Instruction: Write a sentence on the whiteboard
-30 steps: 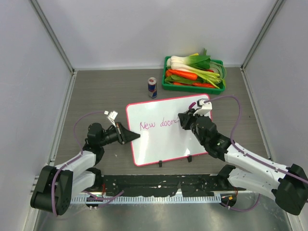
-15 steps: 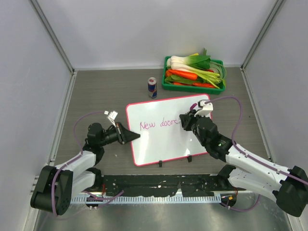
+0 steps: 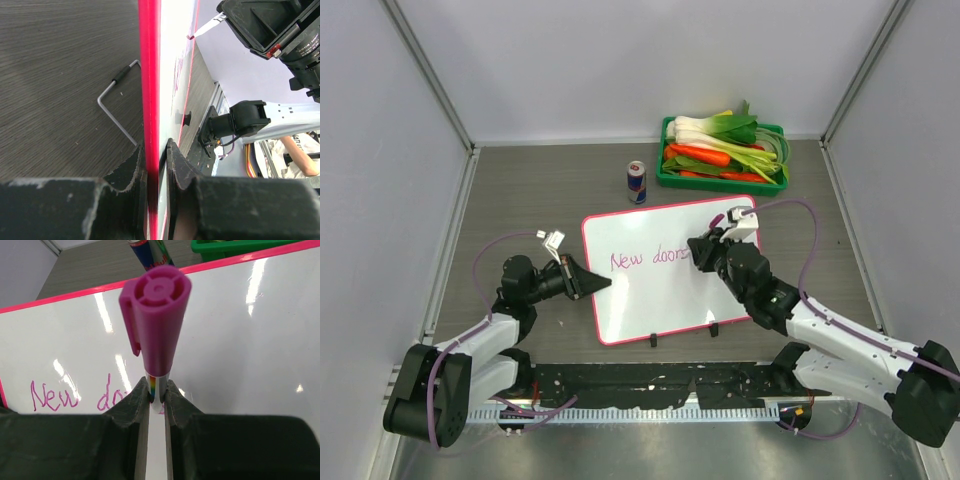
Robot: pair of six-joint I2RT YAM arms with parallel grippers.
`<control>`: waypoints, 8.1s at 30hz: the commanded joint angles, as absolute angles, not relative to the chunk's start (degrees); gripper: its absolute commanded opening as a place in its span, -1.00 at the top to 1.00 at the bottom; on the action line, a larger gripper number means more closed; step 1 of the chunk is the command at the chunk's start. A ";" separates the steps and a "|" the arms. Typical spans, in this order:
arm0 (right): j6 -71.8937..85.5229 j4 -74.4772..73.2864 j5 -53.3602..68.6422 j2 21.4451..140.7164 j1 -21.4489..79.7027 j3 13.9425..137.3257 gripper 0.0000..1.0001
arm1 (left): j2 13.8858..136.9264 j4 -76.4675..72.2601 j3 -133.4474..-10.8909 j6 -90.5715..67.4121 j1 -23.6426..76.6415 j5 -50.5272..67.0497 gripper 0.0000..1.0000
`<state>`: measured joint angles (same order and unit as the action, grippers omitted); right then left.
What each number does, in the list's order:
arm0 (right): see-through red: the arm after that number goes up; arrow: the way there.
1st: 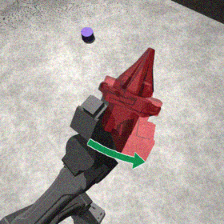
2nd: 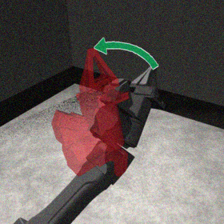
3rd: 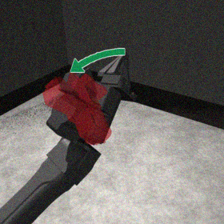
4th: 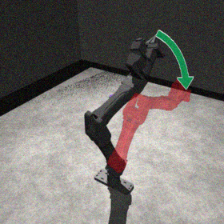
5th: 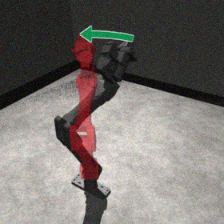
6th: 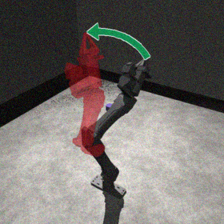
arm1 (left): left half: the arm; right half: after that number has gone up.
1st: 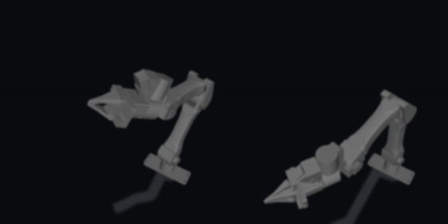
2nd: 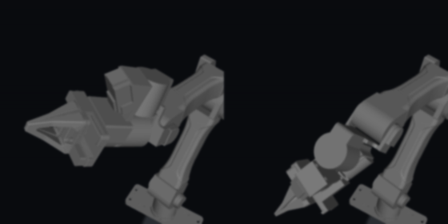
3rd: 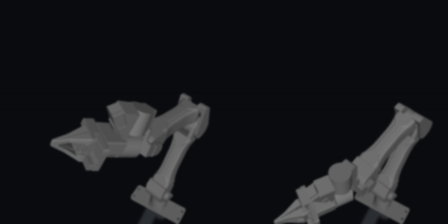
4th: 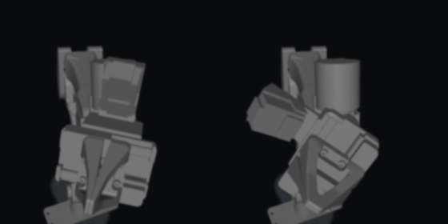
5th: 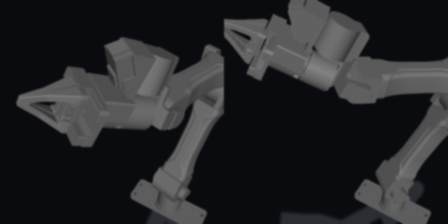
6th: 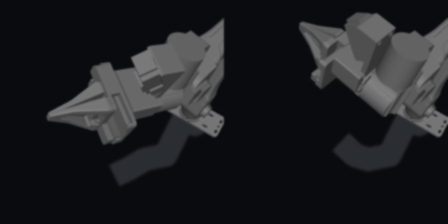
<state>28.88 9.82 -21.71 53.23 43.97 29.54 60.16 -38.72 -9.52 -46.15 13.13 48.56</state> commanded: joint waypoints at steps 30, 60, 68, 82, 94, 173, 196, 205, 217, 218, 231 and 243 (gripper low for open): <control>31.03 5.63 -11.51 39.38 32.08 28.74 0.97 | 60.47 -36.56 -9.67 -39.46 13.54 44.56 1.00; 28.74 1.05 -13.72 32.87 31.46 26.98 0.97 | 60.29 -36.21 -9.67 -39.38 13.54 44.47 1.00; 28.56 2.29 -13.54 34.63 31.29 26.98 0.97 | 60.91 -36.48 -9.76 -39.55 13.54 44.56 1.00; 28.65 4.04 -12.75 36.65 31.29 26.46 0.97 | 61.08 -36.74 -9.76 -39.55 13.54 44.47 1.00; 26.63 5.89 -12.48 39.11 31.29 27.33 0.97 | 61.26 -36.83 -9.76 -39.73 13.54 44.65 1.00; 26.19 8.61 -13.88 45.62 31.29 26.01 0.97 | 62.58 -37.97 -9.93 -39.90 13.62 45.09 1.00; 26.19 11.87 -13.63 51.85 31.38 31.55 0.97 | 62.49 -37.79 -9.93 -39.90 13.54 45.35 1.00; 27.24 11.07 -9.49 49.93 31.29 31.12 0.97 | 62.49 -37.88 -9.93 -39.90 13.54 45.18 1.00; 26.81 10.55 -16.96 45.44 31.38 29.00 0.97 | 62.40 -37.79 -9.93 -39.90 13.54 45.26 1.00; 26.81 10.55 -17.14 45.96 31.29 29.18 0.97 | 62.49 -37.88 -9.93 -39.90 13.62 45.18 1.00; 26.54 11.25 -18.81 48.78 31.29 28.39 0.97 | 62.58 -37.88 -9.93 -39.90 13.62 45.18 1.00; 26.89 7.91 -17.84 47.11 31.29 26.37 0.97 | 62.58 -37.88 -9.93 -39.90 13.62 45.35 1.00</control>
<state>27.11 9.37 -17.21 48.40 31.38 27.53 61.76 -40.07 -9.54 -46.28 13.26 48.90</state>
